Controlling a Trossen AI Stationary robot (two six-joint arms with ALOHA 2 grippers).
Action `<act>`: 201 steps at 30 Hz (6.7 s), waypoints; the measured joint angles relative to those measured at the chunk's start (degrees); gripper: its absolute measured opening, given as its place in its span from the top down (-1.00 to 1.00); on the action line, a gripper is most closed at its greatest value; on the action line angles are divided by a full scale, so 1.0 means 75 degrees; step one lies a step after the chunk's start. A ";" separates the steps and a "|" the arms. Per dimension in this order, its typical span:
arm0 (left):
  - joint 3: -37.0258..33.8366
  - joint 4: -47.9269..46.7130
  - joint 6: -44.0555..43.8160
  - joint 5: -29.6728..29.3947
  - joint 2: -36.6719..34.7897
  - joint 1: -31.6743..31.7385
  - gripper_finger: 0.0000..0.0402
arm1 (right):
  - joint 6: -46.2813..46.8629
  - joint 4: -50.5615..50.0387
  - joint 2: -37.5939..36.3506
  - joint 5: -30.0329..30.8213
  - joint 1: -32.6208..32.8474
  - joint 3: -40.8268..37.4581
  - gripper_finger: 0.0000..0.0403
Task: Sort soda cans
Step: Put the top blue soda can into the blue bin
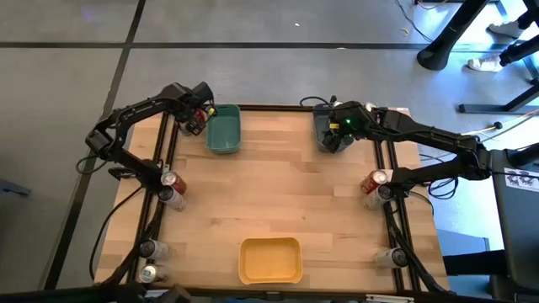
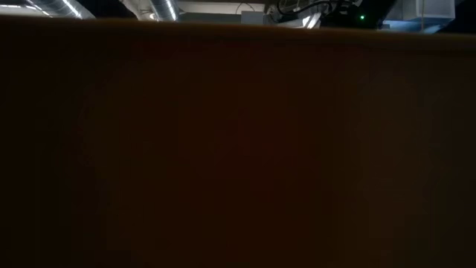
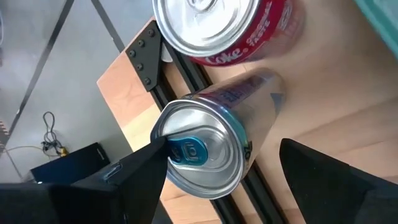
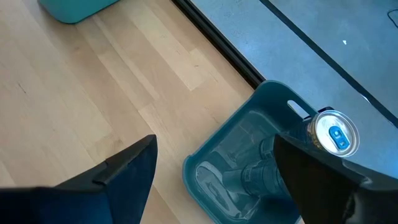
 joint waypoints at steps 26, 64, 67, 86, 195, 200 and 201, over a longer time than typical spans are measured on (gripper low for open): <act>0.0001 -0.0357 -0.0218 0.0099 0.0003 -0.1030 -0.46 | -0.0001 -0.0003 -0.0001 -0.0012 0.0000 0.0000 -0.60; 0.0696 -0.0479 -0.0491 0.0867 -0.0330 0.0310 -0.46 | -0.0003 -0.0012 -0.0002 -0.0020 -0.0003 0.0000 -0.60; 0.0567 -0.0359 -0.0417 0.0888 -0.0329 0.0330 -0.46 | -0.0003 -0.0012 0.0000 -0.0020 -0.0003 0.0000 -0.60; 0.0004 0.0054 0.0384 0.1801 -0.0354 0.0184 -0.15 | 0.0102 -0.0012 -0.0003 -0.0260 -0.0003 0.0000 -0.60; -0.0224 0.9144 0.0731 0.4666 0.1920 -0.5400 -0.16 | 0.1008 0.7439 0.1574 -0.0529 0.2882 -0.4470 0.96; -0.0312 0.9425 0.0988 0.4611 0.1920 -0.5450 -0.16 | 0.1009 0.7651 0.1033 -0.0597 0.2882 -0.4472 0.96; -0.0312 0.9445 0.1162 0.4615 0.1920 -0.5487 -0.17 | 0.1008 0.7859 0.1002 -0.0600 0.2882 -0.4473 0.96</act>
